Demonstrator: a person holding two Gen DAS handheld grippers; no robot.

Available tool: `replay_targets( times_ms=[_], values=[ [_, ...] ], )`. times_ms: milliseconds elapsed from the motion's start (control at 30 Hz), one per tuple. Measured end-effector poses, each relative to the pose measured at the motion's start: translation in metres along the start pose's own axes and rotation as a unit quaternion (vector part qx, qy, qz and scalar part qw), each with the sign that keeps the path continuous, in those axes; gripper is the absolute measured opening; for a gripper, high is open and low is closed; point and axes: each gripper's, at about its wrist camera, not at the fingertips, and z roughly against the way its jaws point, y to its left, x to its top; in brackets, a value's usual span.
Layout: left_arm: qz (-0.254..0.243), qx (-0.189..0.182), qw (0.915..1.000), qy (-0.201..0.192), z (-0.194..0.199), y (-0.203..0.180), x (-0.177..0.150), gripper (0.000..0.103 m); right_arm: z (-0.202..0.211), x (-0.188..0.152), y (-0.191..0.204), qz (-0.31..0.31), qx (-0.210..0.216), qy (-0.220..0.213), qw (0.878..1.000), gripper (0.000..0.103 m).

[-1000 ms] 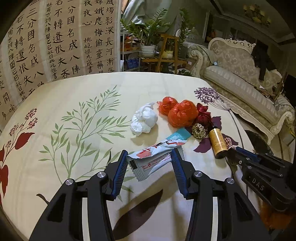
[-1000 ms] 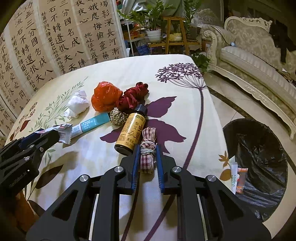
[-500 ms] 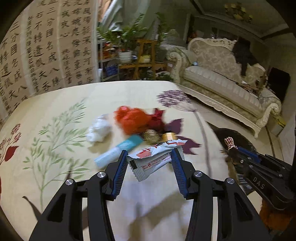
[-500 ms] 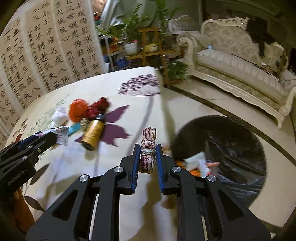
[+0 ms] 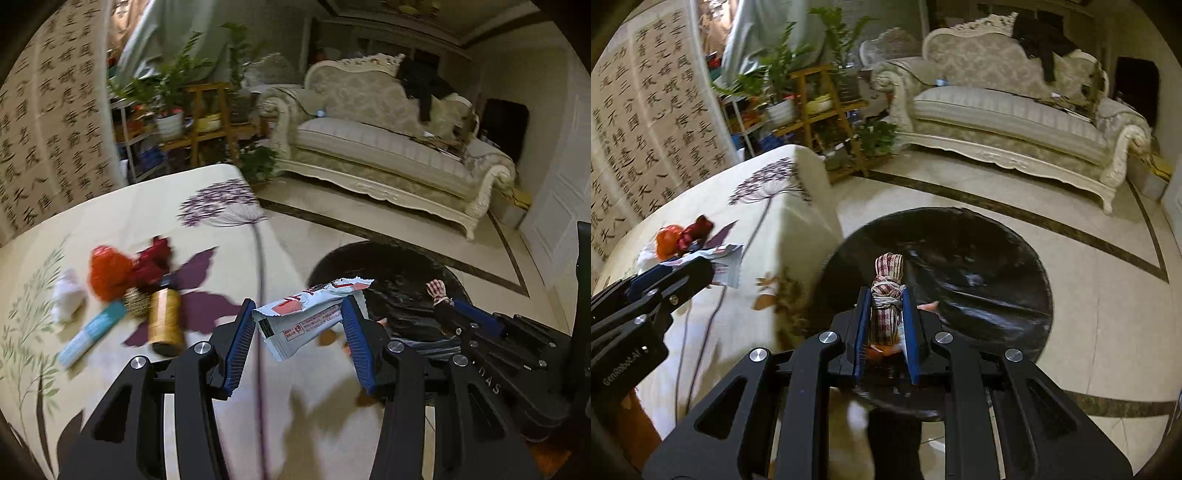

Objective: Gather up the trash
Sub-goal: 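Carry the wrapper with the left gripper while the right gripper carries the twine bundle into the bin, then move both open grippers back over the table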

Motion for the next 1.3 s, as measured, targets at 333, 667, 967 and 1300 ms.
replay_targets(
  times_ms=[333,667,967,1300],
  values=[
    [-0.032,-0.003,0.9992,0.023,-0.035,-0.026,0.007,0.048,-0.017,-0.002,-0.027,-0.026,-0.009,0.006,1.000,0.017],
    [-0.044,-0.009,0.9976,0.053,-0.059,-0.038,0.010,0.050,-0.032,0.000,-0.040,-0.045,-0.011,0.011,0.999,0.029],
    [-0.033,-0.012,0.9982,0.049,-0.056,-0.035,0.011,0.068,-0.027,0.003,-0.043,-0.052,-0.022,0.004,0.998,0.038],
    [-0.007,0.011,0.9994,0.031,-0.031,-0.008,0.011,0.075,-0.022,0.007,-0.026,-0.038,-0.012,-0.001,0.999,0.045]
  ],
)
